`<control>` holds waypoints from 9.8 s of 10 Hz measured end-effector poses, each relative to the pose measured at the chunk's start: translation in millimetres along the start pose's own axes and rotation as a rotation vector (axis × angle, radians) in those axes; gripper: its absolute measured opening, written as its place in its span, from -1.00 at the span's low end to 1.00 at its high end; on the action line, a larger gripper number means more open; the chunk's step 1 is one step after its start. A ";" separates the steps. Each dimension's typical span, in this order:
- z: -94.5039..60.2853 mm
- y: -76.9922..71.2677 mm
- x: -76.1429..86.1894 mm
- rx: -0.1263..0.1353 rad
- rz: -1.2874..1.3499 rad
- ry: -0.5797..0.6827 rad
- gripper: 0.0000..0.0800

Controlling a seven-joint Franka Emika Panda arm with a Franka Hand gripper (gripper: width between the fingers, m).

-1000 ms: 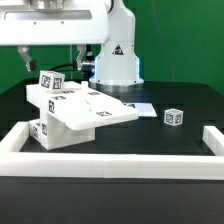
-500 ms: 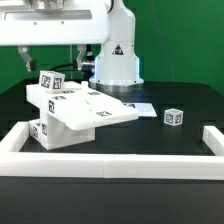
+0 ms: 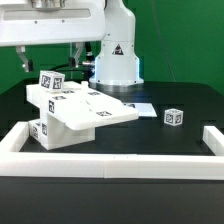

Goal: Assemble chair

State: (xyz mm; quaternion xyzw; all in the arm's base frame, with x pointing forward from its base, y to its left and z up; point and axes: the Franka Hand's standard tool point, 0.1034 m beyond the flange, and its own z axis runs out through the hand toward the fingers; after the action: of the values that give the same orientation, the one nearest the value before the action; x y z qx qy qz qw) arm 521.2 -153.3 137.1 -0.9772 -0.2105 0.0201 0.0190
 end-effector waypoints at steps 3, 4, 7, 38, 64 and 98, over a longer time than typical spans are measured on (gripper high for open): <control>-0.7 3.6 -1.0 -0.019 -0.187 -0.016 0.62; -0.4 2.8 1.4 -0.020 -0.172 -0.016 0.62; 1.0 5.9 11.2 -0.036 -0.177 -0.022 0.62; 11.8 18.0 7.8 -0.073 0.698 0.009 -0.29; 5.4 27.8 6.4 -0.119 -0.384 -0.054 0.62; 6.7 29.3 2.7 -0.126 -0.077 -0.034 0.62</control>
Offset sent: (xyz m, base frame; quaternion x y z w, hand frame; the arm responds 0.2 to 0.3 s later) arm 0.0171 0.0081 -0.0003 0.0001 0.0076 -0.0178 0.9998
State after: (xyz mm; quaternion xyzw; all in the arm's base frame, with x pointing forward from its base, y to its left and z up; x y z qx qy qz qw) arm 535.3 -178.7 129.0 -0.9671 -0.2492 0.0225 -0.0454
